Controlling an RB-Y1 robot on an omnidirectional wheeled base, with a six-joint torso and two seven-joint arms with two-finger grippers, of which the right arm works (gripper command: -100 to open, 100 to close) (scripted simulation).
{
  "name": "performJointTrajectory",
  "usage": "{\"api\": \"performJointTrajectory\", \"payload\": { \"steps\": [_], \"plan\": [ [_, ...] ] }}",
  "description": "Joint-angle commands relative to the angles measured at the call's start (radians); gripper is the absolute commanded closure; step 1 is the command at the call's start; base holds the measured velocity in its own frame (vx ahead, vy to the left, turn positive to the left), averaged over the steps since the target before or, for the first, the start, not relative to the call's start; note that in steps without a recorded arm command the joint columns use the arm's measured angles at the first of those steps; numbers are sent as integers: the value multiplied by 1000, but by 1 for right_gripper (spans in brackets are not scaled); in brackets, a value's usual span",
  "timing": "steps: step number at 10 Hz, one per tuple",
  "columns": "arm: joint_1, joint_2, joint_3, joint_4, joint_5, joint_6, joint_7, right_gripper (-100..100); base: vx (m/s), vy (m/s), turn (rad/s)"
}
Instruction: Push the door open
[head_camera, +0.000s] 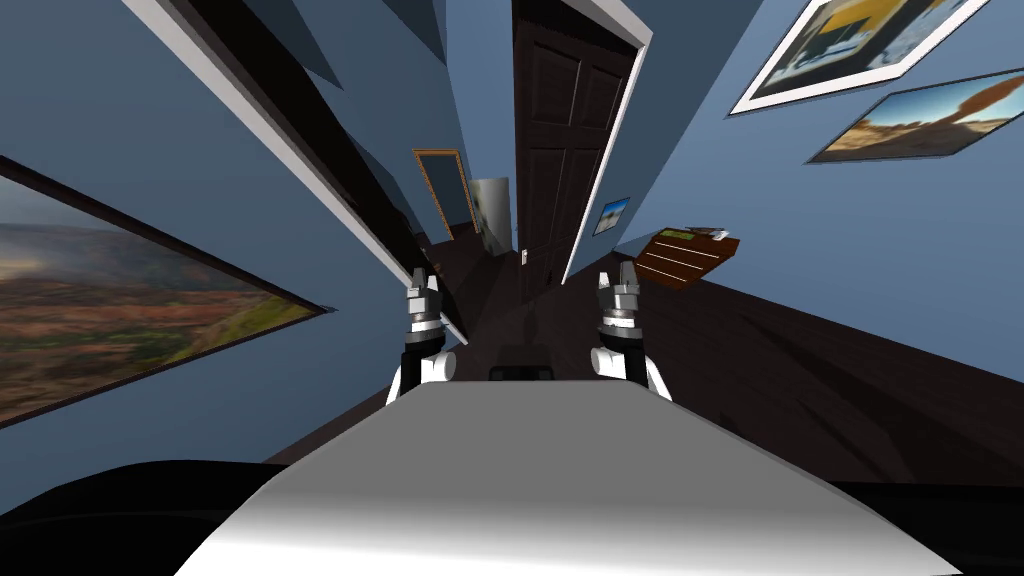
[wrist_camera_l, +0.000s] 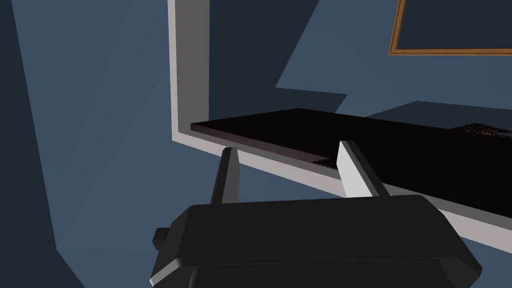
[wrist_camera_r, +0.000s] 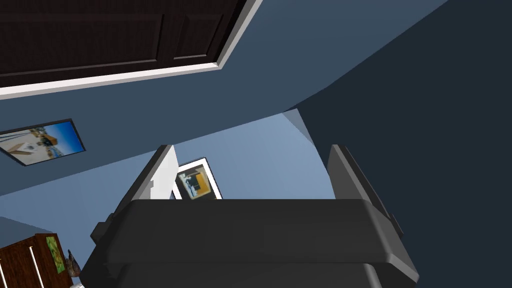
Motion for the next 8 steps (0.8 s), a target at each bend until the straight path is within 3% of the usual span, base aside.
{"api": "performJointTrajectory", "payload": {
  "steps": [1, 8],
  "plan": [
    [-11, -7, 6, 36, 8, -8, -9, -100, 123, -38, 41],
    [-85, -32, 19, 214, 40, -47, -40, -100, 101, -33, 38]
  ]
}}
